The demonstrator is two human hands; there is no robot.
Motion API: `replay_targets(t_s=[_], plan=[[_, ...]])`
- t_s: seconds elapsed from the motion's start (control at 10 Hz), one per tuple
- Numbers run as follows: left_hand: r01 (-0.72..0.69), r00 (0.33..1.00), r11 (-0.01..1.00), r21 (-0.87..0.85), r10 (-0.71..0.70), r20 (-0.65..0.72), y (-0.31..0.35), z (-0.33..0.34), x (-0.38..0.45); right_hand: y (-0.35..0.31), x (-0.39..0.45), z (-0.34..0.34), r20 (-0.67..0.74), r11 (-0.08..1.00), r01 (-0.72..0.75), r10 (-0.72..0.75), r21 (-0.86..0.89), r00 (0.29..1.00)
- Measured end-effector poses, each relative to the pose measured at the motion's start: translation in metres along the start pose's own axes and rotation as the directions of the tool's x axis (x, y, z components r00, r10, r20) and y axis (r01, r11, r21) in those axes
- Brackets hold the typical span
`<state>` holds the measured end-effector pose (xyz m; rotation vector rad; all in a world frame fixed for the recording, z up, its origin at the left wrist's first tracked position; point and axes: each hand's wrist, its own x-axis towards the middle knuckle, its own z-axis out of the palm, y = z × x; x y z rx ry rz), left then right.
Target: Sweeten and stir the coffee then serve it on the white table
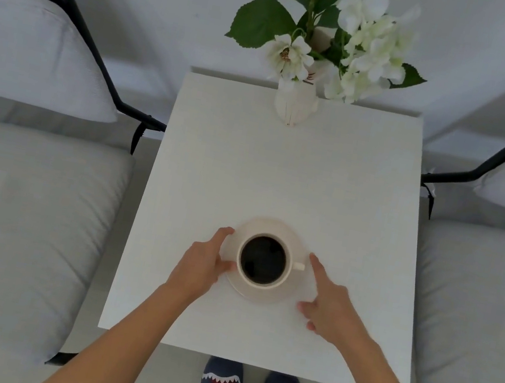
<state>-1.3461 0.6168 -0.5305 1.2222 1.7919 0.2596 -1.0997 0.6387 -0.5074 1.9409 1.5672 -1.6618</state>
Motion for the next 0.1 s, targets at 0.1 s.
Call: replay_targets(t_s=[0.1], plan=[[-0.078,0.96,0.993,0.089,0.099,-0.261,-0.0071,0.003,-0.0025,-0.018,-0.0331,-0.0465,-0.343,0.988,0.149,-0.124,0.048,0.931]])
